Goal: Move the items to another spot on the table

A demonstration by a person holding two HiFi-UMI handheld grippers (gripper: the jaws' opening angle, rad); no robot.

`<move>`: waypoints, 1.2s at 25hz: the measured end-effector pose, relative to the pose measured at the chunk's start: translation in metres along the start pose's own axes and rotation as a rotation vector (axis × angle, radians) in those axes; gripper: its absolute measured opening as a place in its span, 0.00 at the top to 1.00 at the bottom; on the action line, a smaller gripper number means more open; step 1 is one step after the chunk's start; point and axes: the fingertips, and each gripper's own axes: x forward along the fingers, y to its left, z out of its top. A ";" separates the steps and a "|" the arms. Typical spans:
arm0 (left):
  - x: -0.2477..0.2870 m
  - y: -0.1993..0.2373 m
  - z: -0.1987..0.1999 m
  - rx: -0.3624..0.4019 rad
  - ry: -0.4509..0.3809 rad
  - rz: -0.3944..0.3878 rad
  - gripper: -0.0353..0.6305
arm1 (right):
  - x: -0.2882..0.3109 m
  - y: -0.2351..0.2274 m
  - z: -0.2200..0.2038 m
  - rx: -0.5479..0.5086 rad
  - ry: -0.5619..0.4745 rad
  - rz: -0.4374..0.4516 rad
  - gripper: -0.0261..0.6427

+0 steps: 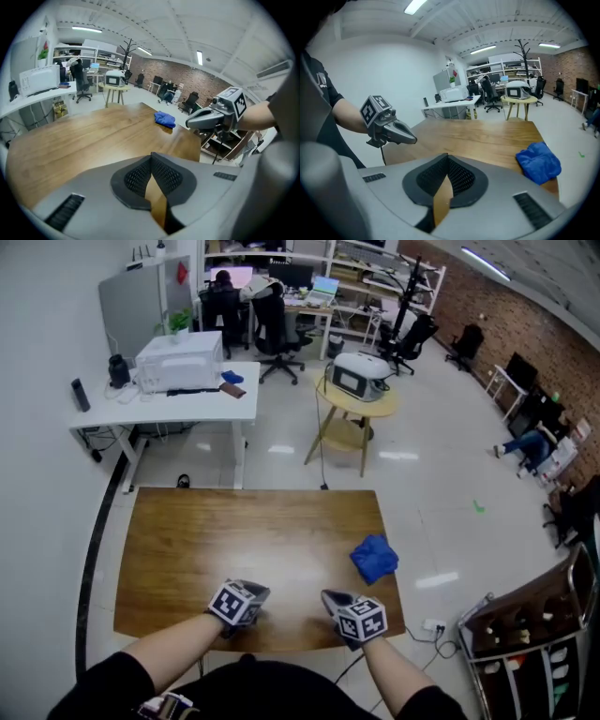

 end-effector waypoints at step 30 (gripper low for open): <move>-0.283 -0.113 -0.081 -0.012 -0.403 -0.053 0.96 | -0.122 0.303 0.029 -0.061 -0.306 0.284 0.97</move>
